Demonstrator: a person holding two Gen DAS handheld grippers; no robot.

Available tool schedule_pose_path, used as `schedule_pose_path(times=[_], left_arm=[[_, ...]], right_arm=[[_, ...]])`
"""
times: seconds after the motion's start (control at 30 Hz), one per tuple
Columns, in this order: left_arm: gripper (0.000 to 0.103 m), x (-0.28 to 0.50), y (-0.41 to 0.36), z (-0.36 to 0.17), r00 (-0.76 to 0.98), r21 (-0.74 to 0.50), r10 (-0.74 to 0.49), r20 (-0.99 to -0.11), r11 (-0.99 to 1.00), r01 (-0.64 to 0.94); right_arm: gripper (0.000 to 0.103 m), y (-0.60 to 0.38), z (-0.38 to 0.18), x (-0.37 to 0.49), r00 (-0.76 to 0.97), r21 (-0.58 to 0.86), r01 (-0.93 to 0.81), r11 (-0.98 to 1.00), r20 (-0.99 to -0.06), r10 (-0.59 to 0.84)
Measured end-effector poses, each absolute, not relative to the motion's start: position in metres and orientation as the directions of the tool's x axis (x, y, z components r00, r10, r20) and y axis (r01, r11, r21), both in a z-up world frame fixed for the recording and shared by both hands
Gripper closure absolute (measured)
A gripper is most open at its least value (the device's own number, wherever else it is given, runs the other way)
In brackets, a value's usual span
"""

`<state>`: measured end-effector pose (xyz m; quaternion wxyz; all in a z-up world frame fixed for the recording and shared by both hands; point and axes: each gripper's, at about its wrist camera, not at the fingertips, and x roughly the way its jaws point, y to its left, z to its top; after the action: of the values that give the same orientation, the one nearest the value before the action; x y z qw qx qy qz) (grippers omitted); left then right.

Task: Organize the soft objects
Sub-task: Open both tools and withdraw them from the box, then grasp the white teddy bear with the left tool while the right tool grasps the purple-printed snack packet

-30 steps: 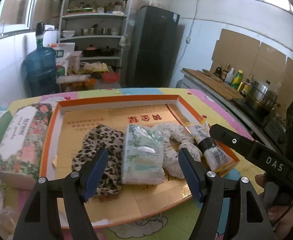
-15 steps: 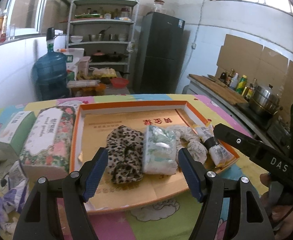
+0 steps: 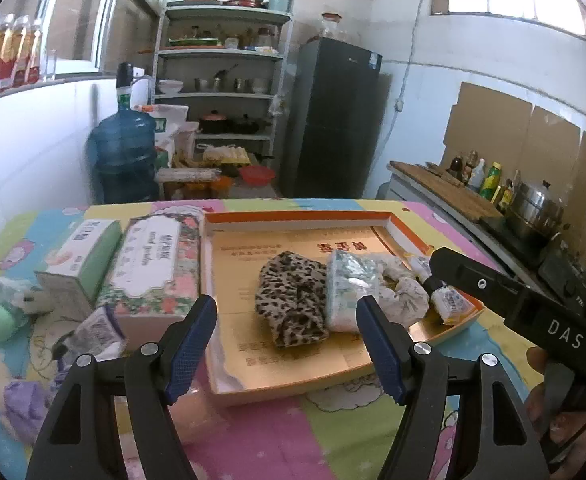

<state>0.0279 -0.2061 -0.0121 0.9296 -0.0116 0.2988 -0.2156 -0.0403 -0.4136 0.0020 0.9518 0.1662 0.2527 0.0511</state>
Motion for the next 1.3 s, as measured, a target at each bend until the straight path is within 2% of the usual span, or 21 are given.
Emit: schedule_pose_path(times=[0.5, 0.83, 1.3], left_arm=[[0.029, 0.012, -0.140, -0.003, 0.769, -0.173, -0.378, -0.516, 0.925, 0.338], [0.029, 0.005, -0.084, -0.002, 0.810, -0.161, -0.308, -0.500, 0.951, 0.263], [0.029, -0.003, -0.012, -0.022, 0.821, -0.195, -0.238, -0.519, 0.968, 0.157]], right_arm=[[0.056, -0.350, 0.019, -0.045, 0.862, 0.285, -0.081, 0.955, -0.461, 0.211], [0.056, -0.308, 0.021, -0.047, 0.846, 0.257, -0.125, 0.958, -0.477, 0.238], [0.056, -0.258, 0.008, -0.044, 0.806, 0.229, -0.175, 0.958, -0.525, 0.273]])
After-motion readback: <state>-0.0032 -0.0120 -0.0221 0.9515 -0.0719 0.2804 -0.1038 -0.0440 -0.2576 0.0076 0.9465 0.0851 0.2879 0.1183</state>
